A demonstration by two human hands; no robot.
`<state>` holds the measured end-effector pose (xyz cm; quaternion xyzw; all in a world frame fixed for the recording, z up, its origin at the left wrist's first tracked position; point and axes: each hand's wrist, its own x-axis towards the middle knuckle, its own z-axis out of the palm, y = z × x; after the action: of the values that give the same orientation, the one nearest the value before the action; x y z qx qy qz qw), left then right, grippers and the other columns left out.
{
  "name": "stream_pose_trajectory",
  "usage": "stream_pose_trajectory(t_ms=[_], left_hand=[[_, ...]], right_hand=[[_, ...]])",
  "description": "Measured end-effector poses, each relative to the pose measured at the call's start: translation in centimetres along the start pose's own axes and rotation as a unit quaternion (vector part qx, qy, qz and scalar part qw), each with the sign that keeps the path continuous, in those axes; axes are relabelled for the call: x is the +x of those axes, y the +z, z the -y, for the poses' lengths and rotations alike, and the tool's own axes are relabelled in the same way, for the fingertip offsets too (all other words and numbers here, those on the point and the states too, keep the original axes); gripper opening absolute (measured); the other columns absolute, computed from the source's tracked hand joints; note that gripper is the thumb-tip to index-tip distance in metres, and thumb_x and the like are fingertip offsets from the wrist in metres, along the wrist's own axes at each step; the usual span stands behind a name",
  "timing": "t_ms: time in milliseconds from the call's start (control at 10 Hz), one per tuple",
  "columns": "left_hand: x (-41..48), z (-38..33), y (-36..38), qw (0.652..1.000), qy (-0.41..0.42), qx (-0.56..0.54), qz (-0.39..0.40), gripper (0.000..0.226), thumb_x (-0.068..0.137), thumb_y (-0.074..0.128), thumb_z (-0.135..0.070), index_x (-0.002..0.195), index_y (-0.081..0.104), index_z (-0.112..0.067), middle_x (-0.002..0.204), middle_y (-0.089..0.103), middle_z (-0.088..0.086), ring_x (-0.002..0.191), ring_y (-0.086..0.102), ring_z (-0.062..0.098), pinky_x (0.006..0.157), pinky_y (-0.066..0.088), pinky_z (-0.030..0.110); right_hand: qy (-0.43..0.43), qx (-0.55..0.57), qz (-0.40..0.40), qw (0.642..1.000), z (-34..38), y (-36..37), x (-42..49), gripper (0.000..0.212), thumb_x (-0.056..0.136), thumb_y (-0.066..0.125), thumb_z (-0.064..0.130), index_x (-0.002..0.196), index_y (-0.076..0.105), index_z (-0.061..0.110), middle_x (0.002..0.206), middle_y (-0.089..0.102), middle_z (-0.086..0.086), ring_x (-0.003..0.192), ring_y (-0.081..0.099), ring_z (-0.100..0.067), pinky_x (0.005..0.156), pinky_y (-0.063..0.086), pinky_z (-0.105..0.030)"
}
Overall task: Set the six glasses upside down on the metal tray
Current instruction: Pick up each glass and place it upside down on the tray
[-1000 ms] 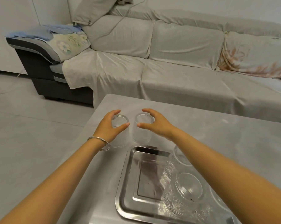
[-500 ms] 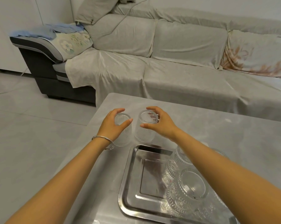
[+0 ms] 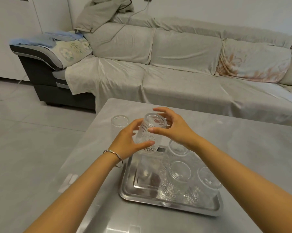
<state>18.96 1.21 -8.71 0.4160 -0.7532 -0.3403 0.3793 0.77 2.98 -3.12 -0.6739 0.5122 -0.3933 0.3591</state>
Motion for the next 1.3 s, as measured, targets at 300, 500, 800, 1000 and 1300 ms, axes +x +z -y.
stream_pose_trajectory(t_ms=[300,500,800,1000,1300], left_hand=[[-1.5,1.0,3.2,0.998,-0.038,-0.049,0.028,0.074,0.058,0.081,-0.045,0.121,0.043,-0.033,0.119,0.058,-0.01,0.111,0.056,0.012,0.089,0.049,0.026],[-2.1,2.8,4.4,0.996,-0.068,-0.051,-0.009,0.077,0.059,0.083,-0.035,0.123,0.041,-0.029,0.12,0.054,-0.009,0.112,0.052,0.015,0.092,0.045,0.027],[-2.1,4.4,5.9,0.994,-0.086,-0.061,0.001,0.077,0.06,0.083,-0.03,0.124,0.041,-0.025,0.125,0.052,-0.005,0.118,0.049,0.016,0.101,0.042,0.033],[-1.9,4.6,6.4,0.993,-0.089,-0.07,-0.004,0.076,0.06,0.083,-0.03,0.123,0.04,-0.024,0.129,0.052,0.0,0.118,0.049,0.016,0.098,0.043,0.031],[-2.1,4.7,6.1,0.993,-0.09,-0.07,0.008,0.078,0.064,0.08,-0.031,0.128,0.036,-0.024,0.135,0.047,0.002,0.122,0.046,0.018,0.099,0.043,0.031]], right_hand=[[-0.006,-0.108,0.033,0.994,-1.9,-0.6,-3.3,0.058,0.078,0.071,0.035,0.131,0.048,0.029,0.133,0.054,0.006,0.118,0.054,-0.009,0.097,0.044,-0.022],[0.02,-0.277,0.032,0.96,-5.8,-1.6,-5.4,0.045,0.094,0.047,0.038,0.138,0.044,0.026,0.149,0.04,0.003,0.138,0.033,-0.014,0.114,0.024,-0.033],[0.015,-0.291,0.024,0.956,-7.3,-1.2,-5.8,0.047,0.094,0.047,0.04,0.138,0.043,0.027,0.151,0.037,0.004,0.141,0.028,-0.013,0.115,0.021,-0.034],[0.008,-0.294,0.021,0.955,-7.2,-1.1,-5.9,0.046,0.094,0.047,0.04,0.138,0.043,0.027,0.151,0.037,0.004,0.14,0.029,-0.013,0.114,0.021,-0.034],[0.015,-0.3,0.028,0.954,-6.9,-1.1,-5.9,0.046,0.094,0.046,0.04,0.139,0.042,0.028,0.152,0.035,0.005,0.141,0.027,-0.012,0.115,0.02,-0.034]])
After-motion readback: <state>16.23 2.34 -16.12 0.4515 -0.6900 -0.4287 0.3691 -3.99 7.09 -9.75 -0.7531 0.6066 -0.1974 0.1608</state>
